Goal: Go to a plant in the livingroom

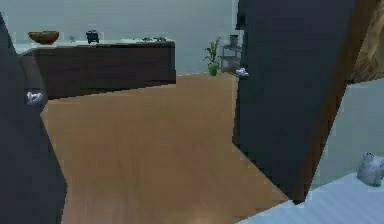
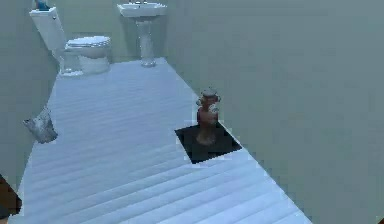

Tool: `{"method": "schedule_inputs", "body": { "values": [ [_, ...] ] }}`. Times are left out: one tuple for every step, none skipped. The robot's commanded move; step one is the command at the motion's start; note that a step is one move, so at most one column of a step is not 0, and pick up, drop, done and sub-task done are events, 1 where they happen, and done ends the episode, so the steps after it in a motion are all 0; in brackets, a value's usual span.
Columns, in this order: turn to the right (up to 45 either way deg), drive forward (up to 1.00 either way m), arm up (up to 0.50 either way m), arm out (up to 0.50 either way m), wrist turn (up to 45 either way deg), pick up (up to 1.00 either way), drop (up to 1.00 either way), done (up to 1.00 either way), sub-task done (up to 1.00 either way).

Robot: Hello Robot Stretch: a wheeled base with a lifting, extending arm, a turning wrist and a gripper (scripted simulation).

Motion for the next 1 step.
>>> {"method": "schedule_inputs", "body": {
  "values": [
    [0.0,1.00,0.00,0.00,0.0,0.00,0.00,0.00,0.00]
  ]
}}
